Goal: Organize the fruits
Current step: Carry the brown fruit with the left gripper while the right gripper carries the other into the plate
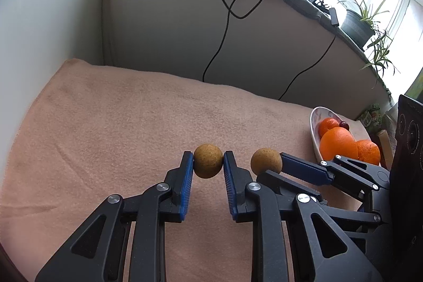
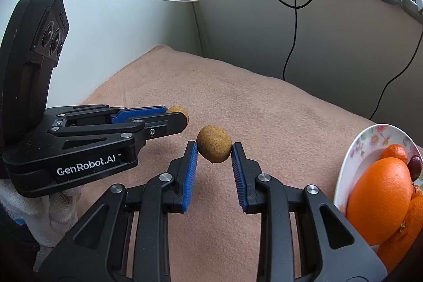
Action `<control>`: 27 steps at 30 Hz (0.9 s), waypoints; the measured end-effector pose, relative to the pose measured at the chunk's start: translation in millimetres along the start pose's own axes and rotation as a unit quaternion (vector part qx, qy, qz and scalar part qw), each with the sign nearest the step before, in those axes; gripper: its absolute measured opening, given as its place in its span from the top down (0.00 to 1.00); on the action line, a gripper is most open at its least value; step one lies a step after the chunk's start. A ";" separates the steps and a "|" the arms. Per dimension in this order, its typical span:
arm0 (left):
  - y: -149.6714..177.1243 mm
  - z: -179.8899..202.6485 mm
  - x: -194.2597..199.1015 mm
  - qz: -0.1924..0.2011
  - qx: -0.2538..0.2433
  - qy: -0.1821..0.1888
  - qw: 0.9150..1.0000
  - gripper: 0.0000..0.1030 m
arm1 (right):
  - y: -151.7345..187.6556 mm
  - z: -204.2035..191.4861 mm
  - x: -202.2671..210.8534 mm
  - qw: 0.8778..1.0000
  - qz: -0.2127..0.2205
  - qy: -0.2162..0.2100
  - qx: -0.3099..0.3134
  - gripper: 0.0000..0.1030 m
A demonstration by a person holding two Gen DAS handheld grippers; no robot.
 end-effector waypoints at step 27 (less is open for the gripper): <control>-26.9 132.5 -54.8 -0.013 -0.055 0.088 0.994 0.79 | 13.0 143.1 104.5 0.990 0.063 0.100 -0.082 0.73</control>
Point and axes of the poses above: each gripper's, at about its wrist camera, not at the fingertips, and x roughly against the way its jaws point, z to its right, y to its underside, the point moved 9 cm from there along -x, roughly the way its jaws point, and after that the axes turned 5 degrees about y, right-handed, at the moved point
